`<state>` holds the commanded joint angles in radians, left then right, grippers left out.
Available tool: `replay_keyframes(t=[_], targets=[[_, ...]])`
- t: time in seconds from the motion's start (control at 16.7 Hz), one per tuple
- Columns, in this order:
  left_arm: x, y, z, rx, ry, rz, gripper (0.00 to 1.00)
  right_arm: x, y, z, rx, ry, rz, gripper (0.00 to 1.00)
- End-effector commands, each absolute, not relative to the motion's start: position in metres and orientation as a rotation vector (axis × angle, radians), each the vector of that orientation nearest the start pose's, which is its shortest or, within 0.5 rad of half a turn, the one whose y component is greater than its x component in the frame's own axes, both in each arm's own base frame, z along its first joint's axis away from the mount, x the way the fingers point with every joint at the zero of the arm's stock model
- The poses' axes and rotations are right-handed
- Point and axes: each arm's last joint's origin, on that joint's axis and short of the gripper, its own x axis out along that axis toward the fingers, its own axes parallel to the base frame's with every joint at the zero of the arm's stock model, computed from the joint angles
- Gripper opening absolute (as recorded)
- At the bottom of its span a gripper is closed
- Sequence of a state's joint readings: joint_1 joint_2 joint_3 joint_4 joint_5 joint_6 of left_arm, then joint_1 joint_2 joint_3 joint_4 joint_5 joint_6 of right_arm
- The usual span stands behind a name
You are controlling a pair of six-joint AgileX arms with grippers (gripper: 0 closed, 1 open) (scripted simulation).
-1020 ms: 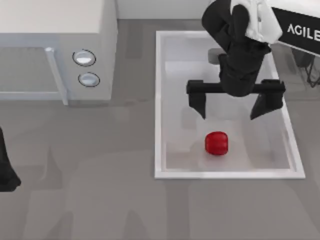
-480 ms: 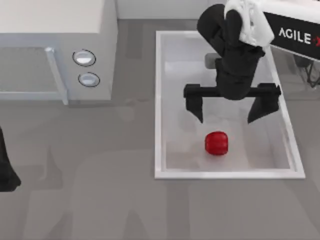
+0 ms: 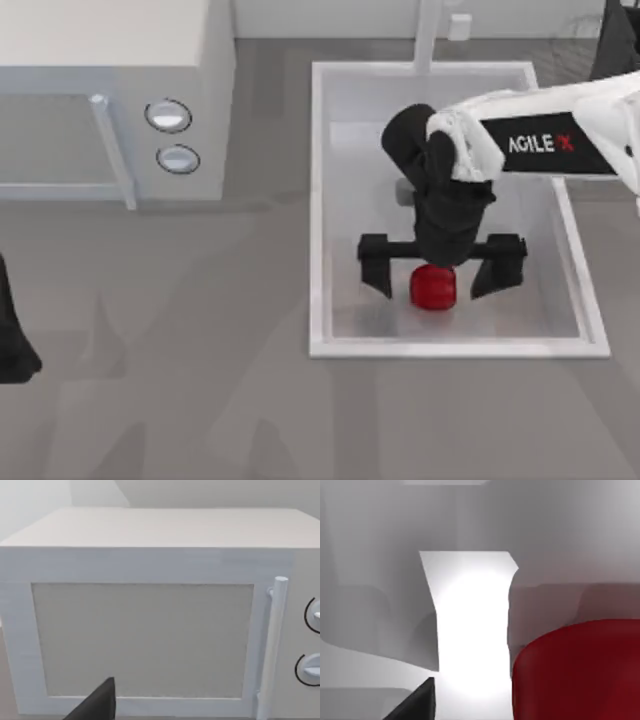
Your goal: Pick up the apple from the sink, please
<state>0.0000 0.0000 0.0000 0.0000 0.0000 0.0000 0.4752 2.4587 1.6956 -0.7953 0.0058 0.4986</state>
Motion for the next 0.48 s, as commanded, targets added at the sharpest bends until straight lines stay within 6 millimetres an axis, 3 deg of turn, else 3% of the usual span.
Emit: replay_keyframes(t=[0.18, 0.42, 0.48], targets=[[0.106, -0.001, 0.16, 0.0, 0.0, 0.0, 1.0, 0.393, 0.208, 0.01, 0.009, 1.569, -0.007, 1.0], [0.106, -0.001, 0.16, 0.0, 0.0, 0.0, 1.0, 0.392, 0.208, 0.007, 0.008, 1.571, -0.008, 1.0], [0.106, -0.001, 0.16, 0.0, 0.0, 0.0, 1.0, 0.392, 0.208, 0.007, 0.008, 1.571, -0.008, 0.92]])
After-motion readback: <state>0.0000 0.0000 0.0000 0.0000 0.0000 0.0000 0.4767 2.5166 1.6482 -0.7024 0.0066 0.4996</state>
